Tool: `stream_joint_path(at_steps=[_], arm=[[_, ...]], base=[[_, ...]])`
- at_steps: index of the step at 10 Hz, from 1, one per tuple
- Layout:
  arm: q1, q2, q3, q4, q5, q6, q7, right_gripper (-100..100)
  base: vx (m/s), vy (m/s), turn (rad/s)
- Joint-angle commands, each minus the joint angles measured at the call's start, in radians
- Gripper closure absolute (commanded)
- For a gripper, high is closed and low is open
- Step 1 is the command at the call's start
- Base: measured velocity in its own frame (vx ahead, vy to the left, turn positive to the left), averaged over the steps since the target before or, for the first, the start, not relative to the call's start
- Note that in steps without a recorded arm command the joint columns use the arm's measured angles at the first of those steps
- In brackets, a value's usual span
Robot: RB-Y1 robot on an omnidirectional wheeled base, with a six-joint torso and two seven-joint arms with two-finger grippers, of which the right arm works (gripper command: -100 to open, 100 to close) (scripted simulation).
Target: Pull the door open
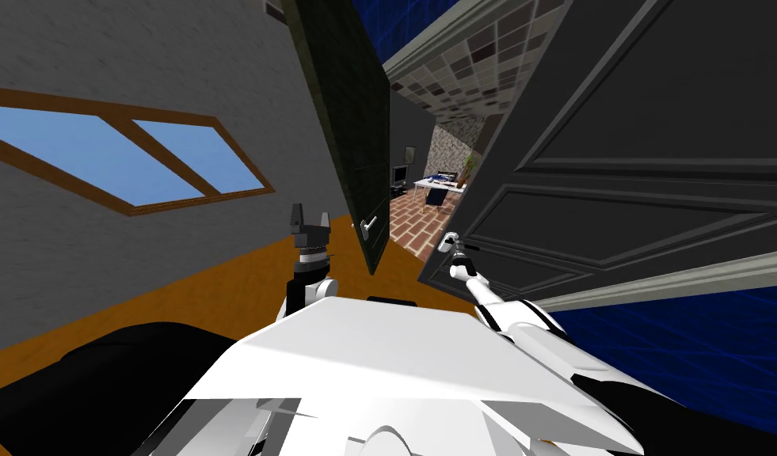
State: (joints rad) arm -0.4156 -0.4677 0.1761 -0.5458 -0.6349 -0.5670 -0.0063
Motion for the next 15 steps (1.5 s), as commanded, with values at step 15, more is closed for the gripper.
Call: stream_joint_path(at_steps=[15], arm=[[0.035,-0.051,0.126,-0.082,0.039,-0.006,-0.113,100]], base=[[-0.183,-0.059,0.084]])
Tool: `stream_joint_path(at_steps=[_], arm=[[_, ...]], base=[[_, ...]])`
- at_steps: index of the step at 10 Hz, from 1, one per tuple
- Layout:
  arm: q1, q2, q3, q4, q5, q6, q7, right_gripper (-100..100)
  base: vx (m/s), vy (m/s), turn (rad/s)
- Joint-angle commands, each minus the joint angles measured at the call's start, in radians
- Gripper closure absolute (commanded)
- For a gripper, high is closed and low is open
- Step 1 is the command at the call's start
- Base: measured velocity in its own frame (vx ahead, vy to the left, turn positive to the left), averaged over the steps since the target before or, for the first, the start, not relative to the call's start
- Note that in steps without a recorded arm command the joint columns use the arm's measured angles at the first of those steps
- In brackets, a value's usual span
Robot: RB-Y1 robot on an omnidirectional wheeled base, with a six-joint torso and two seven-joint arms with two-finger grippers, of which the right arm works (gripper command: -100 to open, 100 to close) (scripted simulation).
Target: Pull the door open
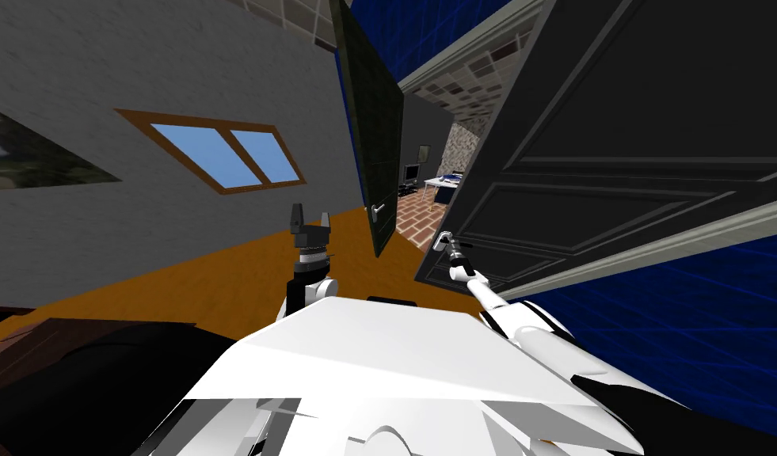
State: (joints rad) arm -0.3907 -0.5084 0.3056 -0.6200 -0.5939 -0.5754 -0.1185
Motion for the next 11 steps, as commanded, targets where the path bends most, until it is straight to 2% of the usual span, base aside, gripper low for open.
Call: stream_joint_path(at_steps=[1,2,11], arm=[[0.0,0.0,0.0,0.0,0.0,0.0,0.0,100],[0.006,-0.007,0.022,-0.009,0.002,-0.004,-0.015,100],[0.029,-0.059,0.118,-0.063,0.008,-0.025,-0.084,100]], base=[[-0.082,-0.013,0.04],[-0.145,-0.056,0.092],[-0.188,-0.078,0.079]])
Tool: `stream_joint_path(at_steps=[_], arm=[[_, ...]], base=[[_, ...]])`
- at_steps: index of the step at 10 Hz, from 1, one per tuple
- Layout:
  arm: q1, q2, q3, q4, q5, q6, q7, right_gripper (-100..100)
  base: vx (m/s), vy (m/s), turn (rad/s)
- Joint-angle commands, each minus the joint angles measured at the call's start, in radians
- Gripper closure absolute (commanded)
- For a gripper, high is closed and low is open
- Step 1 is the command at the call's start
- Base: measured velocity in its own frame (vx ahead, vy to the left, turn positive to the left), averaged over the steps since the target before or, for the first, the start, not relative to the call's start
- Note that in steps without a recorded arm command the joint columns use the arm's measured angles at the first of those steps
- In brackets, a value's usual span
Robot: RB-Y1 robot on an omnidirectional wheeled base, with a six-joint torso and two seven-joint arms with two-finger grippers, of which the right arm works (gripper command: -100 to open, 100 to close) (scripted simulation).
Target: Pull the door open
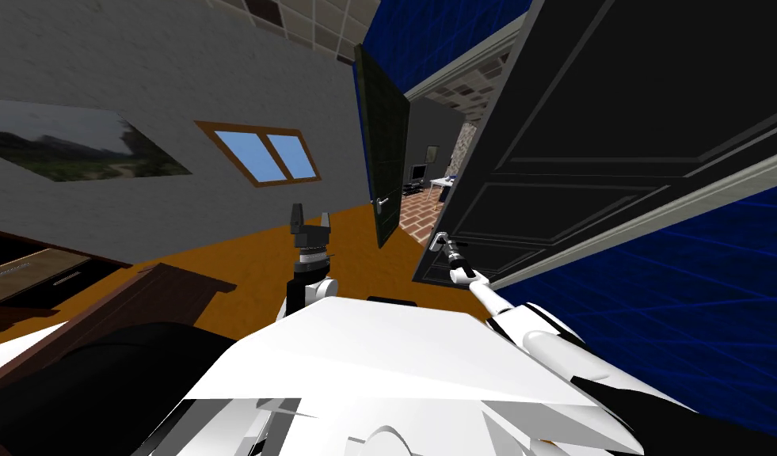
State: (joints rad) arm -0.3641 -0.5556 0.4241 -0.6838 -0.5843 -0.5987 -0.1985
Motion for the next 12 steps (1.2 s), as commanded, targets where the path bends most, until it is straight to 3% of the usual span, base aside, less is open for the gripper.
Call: stream_joint_path(at_steps=[1,2,3,12], arm=[[0.004,-0.016,0.007,-0.003,-0.001,-0.003,-0.009,100],[0.003,-0.005,0.008,-0.008,0.0,-0.001,-0.005,100],[0.008,-0.016,0.033,-0.017,-0.001,-0.009,-0.019,100],[0.028,-0.093,0.15,-0.066,-0.013,-0.062,-0.092,100]], base=[[-0.148,-0.061,0.052],[-0.06,-0.01,0.035],[-0.117,-0.033,0.085],[-0.168,-0.086,0.065]])
